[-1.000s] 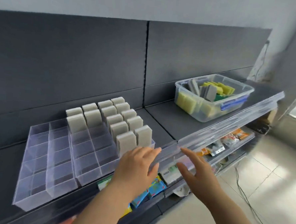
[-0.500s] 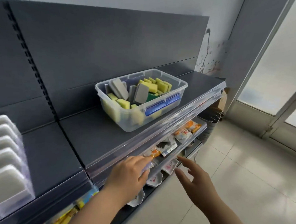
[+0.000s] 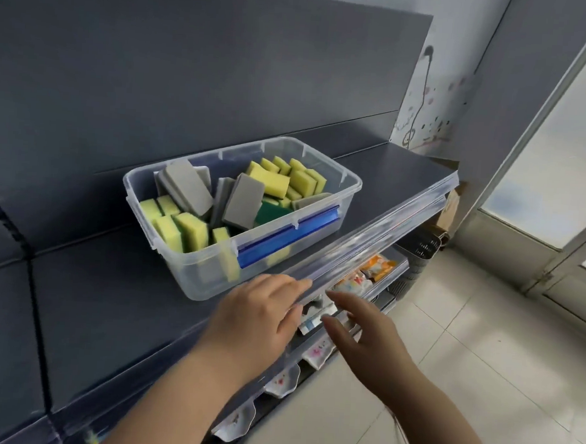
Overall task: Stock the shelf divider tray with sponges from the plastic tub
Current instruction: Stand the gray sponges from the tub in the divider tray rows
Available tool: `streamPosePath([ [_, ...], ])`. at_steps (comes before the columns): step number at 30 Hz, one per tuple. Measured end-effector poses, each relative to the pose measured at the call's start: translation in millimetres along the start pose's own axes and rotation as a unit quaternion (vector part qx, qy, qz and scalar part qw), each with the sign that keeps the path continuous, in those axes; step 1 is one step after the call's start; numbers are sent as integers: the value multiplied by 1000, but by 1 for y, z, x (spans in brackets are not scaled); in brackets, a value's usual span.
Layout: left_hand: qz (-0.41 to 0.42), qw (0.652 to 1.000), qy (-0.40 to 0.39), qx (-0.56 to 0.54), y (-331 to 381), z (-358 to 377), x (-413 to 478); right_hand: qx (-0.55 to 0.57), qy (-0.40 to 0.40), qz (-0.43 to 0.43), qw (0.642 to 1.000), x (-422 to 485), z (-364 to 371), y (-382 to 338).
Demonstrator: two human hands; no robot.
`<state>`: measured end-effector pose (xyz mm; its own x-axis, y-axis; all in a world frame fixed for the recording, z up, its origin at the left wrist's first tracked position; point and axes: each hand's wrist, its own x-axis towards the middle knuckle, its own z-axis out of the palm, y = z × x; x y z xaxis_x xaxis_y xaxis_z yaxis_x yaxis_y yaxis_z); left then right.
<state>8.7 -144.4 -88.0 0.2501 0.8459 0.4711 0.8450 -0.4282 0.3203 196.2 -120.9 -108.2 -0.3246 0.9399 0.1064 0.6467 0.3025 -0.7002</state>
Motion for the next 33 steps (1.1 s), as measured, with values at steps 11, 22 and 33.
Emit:
streamPosePath([
  [11,-15,997,47,53,-68,0,140,-41,34,-78,996,142,-74,10],
  [22,-211,961,79,160,-118,11,147,-91,-90,-187,974,312,-77,34],
  [33,-357,903,111,211,-91,24,157,-420,-374,-377,736,386,-10,27],
])
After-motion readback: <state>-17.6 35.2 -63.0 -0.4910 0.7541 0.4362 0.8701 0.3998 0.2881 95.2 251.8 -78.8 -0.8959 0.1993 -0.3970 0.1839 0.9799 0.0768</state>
